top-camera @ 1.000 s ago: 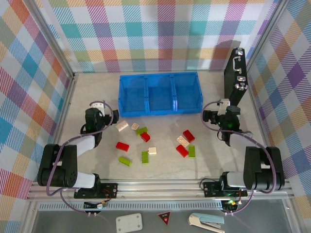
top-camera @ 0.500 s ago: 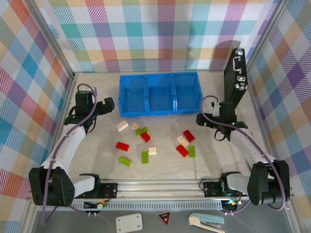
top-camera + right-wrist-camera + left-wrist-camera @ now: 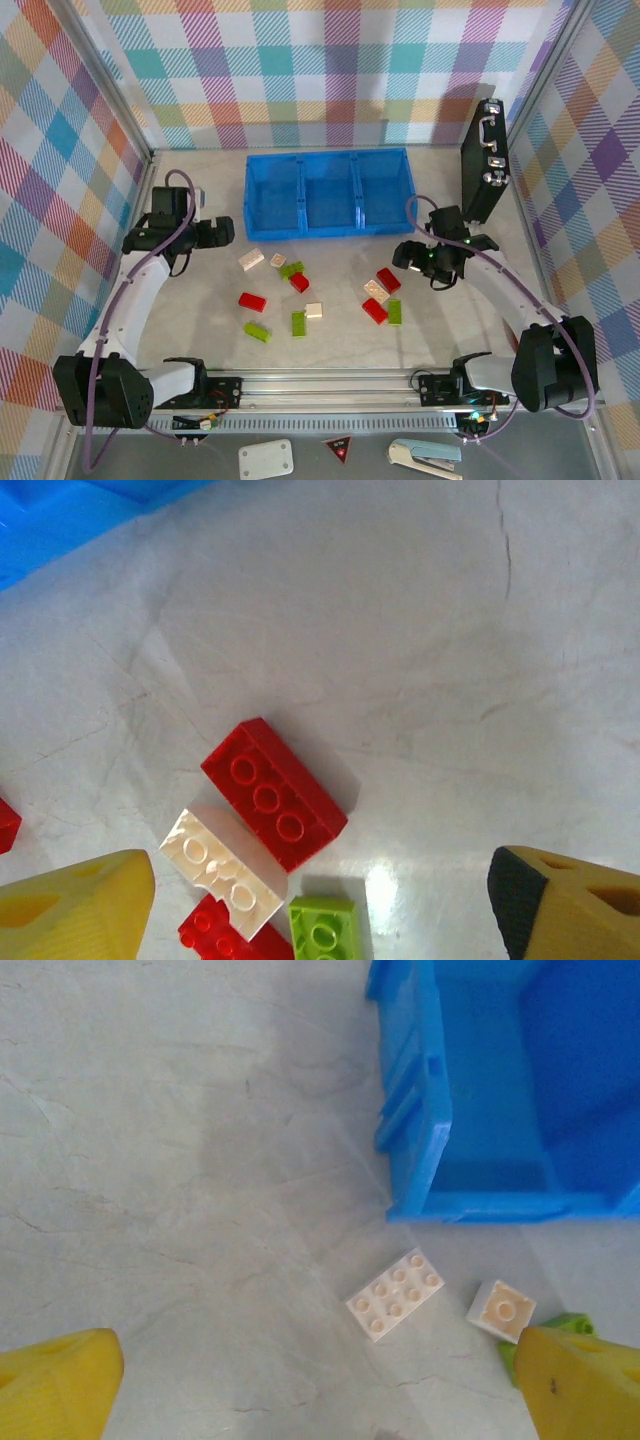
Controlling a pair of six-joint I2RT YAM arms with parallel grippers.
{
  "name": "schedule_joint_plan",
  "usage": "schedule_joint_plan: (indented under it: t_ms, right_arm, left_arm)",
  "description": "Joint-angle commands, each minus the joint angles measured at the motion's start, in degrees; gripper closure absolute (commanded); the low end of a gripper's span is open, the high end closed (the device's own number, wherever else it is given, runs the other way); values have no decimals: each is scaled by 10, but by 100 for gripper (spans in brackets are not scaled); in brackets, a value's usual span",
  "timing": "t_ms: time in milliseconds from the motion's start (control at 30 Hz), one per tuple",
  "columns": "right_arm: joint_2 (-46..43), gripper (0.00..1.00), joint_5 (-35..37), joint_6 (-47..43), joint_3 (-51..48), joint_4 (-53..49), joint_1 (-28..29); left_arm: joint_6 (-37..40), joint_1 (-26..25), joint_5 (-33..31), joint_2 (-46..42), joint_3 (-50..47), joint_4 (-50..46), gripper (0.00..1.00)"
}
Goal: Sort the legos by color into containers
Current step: Pick up the lego from the center of the table.
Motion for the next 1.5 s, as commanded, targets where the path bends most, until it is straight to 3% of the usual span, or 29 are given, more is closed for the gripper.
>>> schedule_joint_plan:
  t_ms: [0,233,467,1067,1467]
  right_arm:
    - [3,11,16,135,19,-53,10]
    - [40,10,53,284,44,-112,42]
    - [86,9,55,368,71,-133,63]
    - [199,2,34,475,144,-119,114]
    - [259,3,24,479,158,-94,115]
  left_arm:
    - [31,-5,-3,-18,-38,25,0]
    - [48,-5,-6,-17,-33,29,0]
    - [54,-4,-40,-35,-42,27,0]
    - [58,-4,-37,-29,-41,17,0]
    - [62,-4,-29,-25,-39,16,0]
